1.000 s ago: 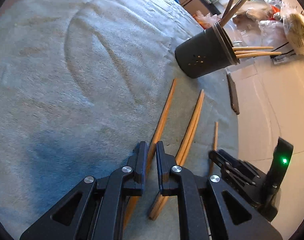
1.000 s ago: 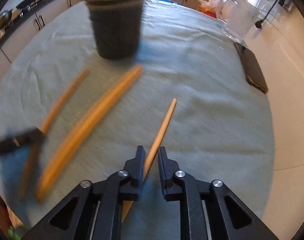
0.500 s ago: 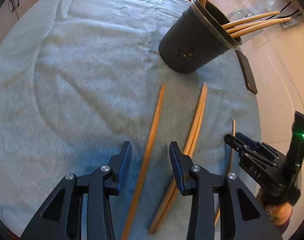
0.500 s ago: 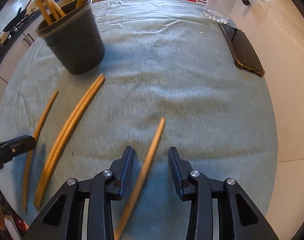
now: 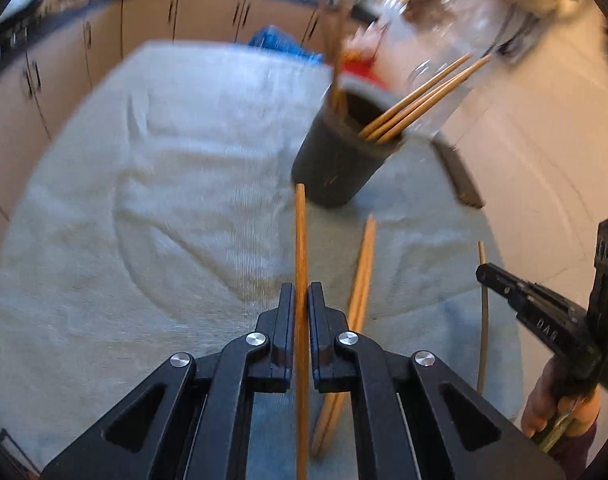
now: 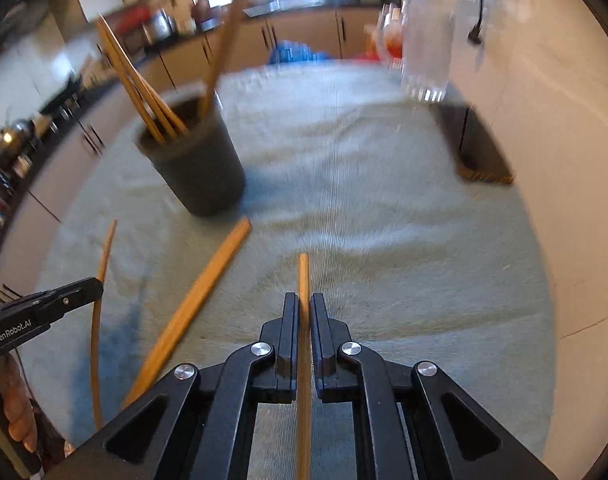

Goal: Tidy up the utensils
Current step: 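Grasp a chopstick with the left gripper while the right gripper grasps another, then lower both held chopsticks into the black holder cup and open both grippers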

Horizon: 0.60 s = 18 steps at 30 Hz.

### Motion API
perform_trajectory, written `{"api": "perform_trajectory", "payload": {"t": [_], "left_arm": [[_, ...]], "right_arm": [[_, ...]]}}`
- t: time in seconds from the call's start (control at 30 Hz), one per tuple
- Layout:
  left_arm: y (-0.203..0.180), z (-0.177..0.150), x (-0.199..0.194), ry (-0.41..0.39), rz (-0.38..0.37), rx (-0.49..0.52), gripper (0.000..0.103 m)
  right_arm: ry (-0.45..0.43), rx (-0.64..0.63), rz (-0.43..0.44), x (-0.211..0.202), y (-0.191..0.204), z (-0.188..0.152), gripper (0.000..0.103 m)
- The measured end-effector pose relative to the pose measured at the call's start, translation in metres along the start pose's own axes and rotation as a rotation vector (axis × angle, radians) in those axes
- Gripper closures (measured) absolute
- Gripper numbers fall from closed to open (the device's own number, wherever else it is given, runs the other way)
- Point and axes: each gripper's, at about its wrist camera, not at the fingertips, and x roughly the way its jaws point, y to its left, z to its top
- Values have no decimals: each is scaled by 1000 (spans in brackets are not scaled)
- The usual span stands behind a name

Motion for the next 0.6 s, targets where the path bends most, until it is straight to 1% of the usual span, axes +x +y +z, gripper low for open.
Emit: {"api": "perform_trajectory", "payload": {"t": [0.03, 0.1, 0.27, 0.43, 0.5, 0.6], "left_arm": [[-4, -2, -16, -40, 0, 23, 97], [-10, -8, -40, -100, 4, 64, 97], [-31, -30, -81, -227, 19, 161, 97], [-47, -52, -104, -308, 26, 230, 97], [-49, -58, -114, -334, 20, 236, 97], [-48, -61, -123, -347, -5, 220, 97]], "right_arm": [[-37, 0, 7, -16, 1, -1, 97], [-83, -4, 12, -36, 4, -2, 97], [-191, -22, 32, -79, 12, -11, 97], [-249, -46, 32, -103, 28, -26, 97], [-266, -57, 35, -110, 31, -30, 97], [-291, -68, 46, -122, 35, -35, 97]]}}
